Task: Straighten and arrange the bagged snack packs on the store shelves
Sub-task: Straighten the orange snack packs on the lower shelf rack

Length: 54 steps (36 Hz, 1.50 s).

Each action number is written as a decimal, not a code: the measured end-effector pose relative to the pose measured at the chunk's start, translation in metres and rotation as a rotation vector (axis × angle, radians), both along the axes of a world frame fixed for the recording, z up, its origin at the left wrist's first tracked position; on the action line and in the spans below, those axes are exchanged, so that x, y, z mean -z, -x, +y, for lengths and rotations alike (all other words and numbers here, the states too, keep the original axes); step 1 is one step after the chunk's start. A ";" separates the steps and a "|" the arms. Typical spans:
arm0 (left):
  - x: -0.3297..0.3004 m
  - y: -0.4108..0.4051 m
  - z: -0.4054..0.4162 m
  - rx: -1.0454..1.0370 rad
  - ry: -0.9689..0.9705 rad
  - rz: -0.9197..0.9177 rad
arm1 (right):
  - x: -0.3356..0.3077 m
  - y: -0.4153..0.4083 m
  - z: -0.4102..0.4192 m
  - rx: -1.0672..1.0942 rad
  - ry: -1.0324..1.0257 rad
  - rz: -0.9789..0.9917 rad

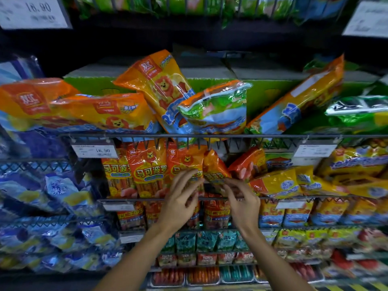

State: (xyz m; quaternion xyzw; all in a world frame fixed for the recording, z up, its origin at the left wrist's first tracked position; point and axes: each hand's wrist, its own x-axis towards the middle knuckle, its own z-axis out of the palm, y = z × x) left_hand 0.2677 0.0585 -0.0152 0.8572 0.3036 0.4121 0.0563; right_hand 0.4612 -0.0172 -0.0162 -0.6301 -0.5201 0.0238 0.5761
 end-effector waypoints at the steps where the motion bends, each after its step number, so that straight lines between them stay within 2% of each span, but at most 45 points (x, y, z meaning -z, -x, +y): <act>1: 0.001 -0.004 -0.001 0.005 -0.011 0.065 | 0.000 -0.002 0.000 0.030 -0.002 -0.022; 7: 0.003 -0.009 -0.005 -0.018 0.042 0.231 | 0.007 -0.002 0.001 0.090 0.094 -0.122; 13: 0.008 0.000 0.002 0.016 0.088 0.293 | 0.017 0.014 0.004 0.141 0.197 -0.167; 22: 0.011 0.006 0.010 0.093 0.083 0.274 | -0.004 0.018 0.023 0.248 0.166 -0.303; 28: 0.011 0.001 0.006 0.080 0.094 0.198 | -0.014 -0.002 0.024 0.195 0.118 -0.341; 35: 0.013 -0.023 -0.003 -0.018 0.079 0.042 | -0.019 -0.031 0.019 0.080 0.111 -0.285; 39: 0.015 -0.044 -0.016 0.022 0.289 0.002 | -0.023 -0.045 0.016 0.038 0.120 -0.288; 42: 0.019 -0.057 -0.021 -0.074 0.476 -0.039 | -0.026 -0.051 0.012 0.043 0.117 -0.272; 46: 0.012 -0.074 -0.023 -0.147 0.623 -0.058 | -0.030 -0.058 0.007 0.012 0.125 -0.228; 50: -0.004 -0.091 -0.017 -0.056 0.855 -0.255 | -0.032 -0.061 0.004 -0.003 0.162 -0.215; 54: -0.019 -0.096 -0.012 -0.149 0.859 -0.402 | -0.032 -0.062 0.004 -0.033 0.219 -0.171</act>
